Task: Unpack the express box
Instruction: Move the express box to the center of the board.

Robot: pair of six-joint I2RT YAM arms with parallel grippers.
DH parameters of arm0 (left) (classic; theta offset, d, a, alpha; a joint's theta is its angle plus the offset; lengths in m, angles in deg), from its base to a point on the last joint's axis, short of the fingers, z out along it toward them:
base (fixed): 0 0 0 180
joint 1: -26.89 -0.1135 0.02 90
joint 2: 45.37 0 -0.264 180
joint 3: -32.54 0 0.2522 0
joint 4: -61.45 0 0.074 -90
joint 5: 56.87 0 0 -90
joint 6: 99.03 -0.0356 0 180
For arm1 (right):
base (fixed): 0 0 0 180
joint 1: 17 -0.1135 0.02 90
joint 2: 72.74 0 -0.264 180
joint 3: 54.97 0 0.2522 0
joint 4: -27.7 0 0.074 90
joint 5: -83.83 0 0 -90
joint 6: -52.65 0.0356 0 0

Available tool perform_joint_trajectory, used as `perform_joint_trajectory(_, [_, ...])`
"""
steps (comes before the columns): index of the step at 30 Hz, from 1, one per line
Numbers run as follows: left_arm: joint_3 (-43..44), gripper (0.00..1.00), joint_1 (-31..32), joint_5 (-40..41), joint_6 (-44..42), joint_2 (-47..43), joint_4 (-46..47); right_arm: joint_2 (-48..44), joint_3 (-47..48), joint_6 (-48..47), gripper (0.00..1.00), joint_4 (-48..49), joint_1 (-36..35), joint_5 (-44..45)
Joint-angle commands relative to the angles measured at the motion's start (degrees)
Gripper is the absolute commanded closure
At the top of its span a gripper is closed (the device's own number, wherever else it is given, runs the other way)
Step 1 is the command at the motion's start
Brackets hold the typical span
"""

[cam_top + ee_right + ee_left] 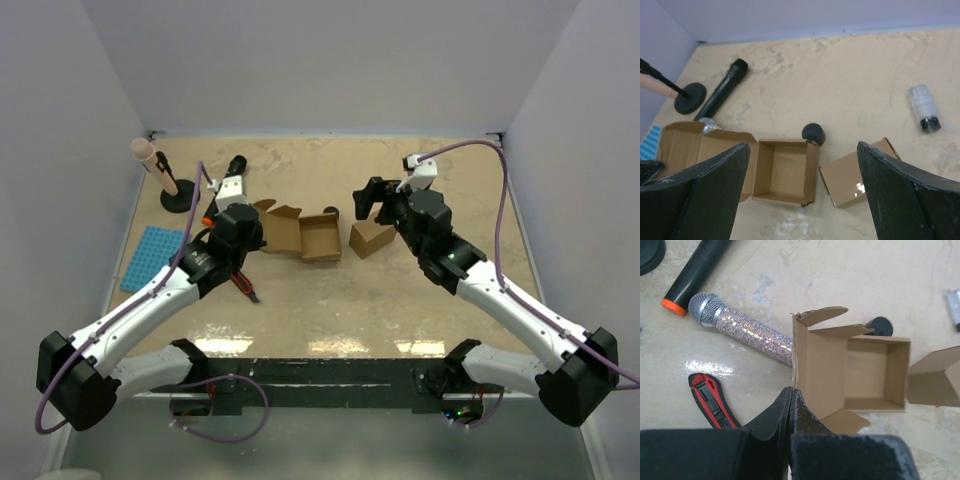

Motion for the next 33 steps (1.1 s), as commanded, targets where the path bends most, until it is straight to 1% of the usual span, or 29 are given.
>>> perform_joint_trajectory(1, [0.1, 1.0, -0.6, -2.0, -1.5, 0.6, 0.7, 4.0, 2.8, 2.0, 0.05, -5.6, -0.1, 7.0])
perform_joint_trajectory(2, [-0.1, 0.9, -0.6, -2.6, -1.6, 0.5, 1.0, 4.8, 3.2, 2.3, 0.04, -6.3, -0.1, 7.1])
perform_joint_trajectory(4, [-0.8, 0.79, -0.6, -4.1, -2.4, -0.3, 2.2, 5.5, 3.6, 3.1, 0.03, -6.5, -0.1, 8.1])
perform_joint_trajectory(5, [-0.8, 0.6, -0.6, -4.5, -2.8, -0.7, 2.5, 5.4, 3.5, 3.5, 0.02, -6.1, -0.1, 8.4])
perform_joint_trajectory(8, [-0.6, 0.36, -0.6, -5.5, -4.0, -2.7, 3.7, 5.1, 3.1, 4.8, 0.02, -5.4, -0.1, 9.6])
perform_joint_trajectory(11, [1.2, 0.29, -0.7, -5.8, -5.0, -4.4, 3.6, 4.5, 3.7, 6.3, 0.02, -6.0, -0.1, 11.8])
perform_joint_trajectory(14, [2.9, 0.28, -0.6, -6.5, -5.9, -7.2, 5.2, 2.7, 3.1, 8.3, 0.02, -7.6, 0.1, 15.8])
perform_joint_trajectory(16, [2.9, 0.29, -0.6, -9.8, -7.2, -9.0, 10.1, 1.2, 2.0, 9.2, 0.04, -8.3, 0.3, 17.8])
perform_joint_trajectory(17, [2.8, 0.32, -0.6, -11.3, -7.5, -8.8, 12.0, 0.4, 0.2, 9.2, 0.06, -8.5, 0.3, 19.0])
perform_joint_trajectory(18, [3.0, 0.34, -0.6, -14.6, -7.7, -8.4, 15.4, -1.0, -0.6, 9.2, 0.08, -8.7, 0.3, 19.4])
perform_joint_trajectory(19, [3.6, 0.36, -0.6, -16.0, -7.4, -5.8, 16.5, -1.6, -1.5, 9.4, 0.12, -9.4, 0.3, 19.7])
perform_joint_trajectory(20, [4.5, 0.42, -0.6, -17.0, -6.9, -3.7, 17.0, -2.1, -3.3, 10.2, 0.15, -9.8, 0.3, 20.1])
perform_joint_trajectory(21, [6.6, 0.46, -0.6, -19.4, -6.0, -1.3, 17.7, -3.4, -4.3, 10.6, 0.18, -10.0, 0.3, 20.1])
perform_joint_trajectory(22, [7.4, 0.5, -0.6, -20.9, -5.6, 3.3, 18.5, -4.0, -5.3, 10.9, 0.25, -10.2, 0.3, 20.1])
perform_joint_trajectory(23, [8.1, 0.55, -0.6, -22.3, -5.2, 5.5, 19.7, -4.5, -6.8, 11.4, 0.28, -10.6, 0.3, 20.1])
perform_joint_trajectory(24, [8.9, 0.57, -0.5, -24.7, -4.6, 7.5, 23.5, -4.9, -7.5, 12.1, 0.32, -10.8, 0.3, 19.7])
perform_joint_trajectory(25, [9.4, 0.59, -0.4, -25.8, -4.4, 11.5, 25.0, -5.5, -8.1, 12.4, 0.41, -10.8, 0.3, 19.5])
perform_joint_trajectory(26, [10.1, 0.62, -0.3, -26.7, -4.3, 13.7, 25.9, -5.7, -9.2, 13.0, 0.46, -10.6, 0.3, 19.3])
perform_joint_trajectory(27, [12.0, 0.63, -0.1, -28.4, -4.5, 18.1, 27.2, -5.5, -9.8, 13.6, 0.51, -10.4, 0.3, 18.7])
perform_joint_trajectory(28, [13.1, 0.64, 0.0, -29.3, -4.7, 20.3, 27.6, -4.7, -10.1, 14.3, 0.59, -10.2, 0.3, 17.9])
perform_joint_trajectory(29, [15.5, 0.64, 0.2, -30.1, -4.9, 22.5, 27.9, -4.2, -11.0, 15.1, 0.62, -9.9, 0.3, 17.2])
perform_joint_trajectory(30, [16.5, 0.64, 0.8, -32.2, -5.9, 26.4, 28.3, -3.3, -11.1, 15.7, 0.64, -9.5, 0.3, 15.9])
perform_joint_trajectory(32, [20.7, 0.64, 1.3, -33.3, -6.9, 30.4, 27.4, -1.4, -11.6, 17.4, 0.69, -8.9, 0.3, 15.1])
perform_joint_trajectory(33, [21.9, 0.64, 1.6, -33.7, -7.8, 33.9, 27.3, -0.8, -11.8, 17.6, 0.69, -8.3, 0.3, 14.8])
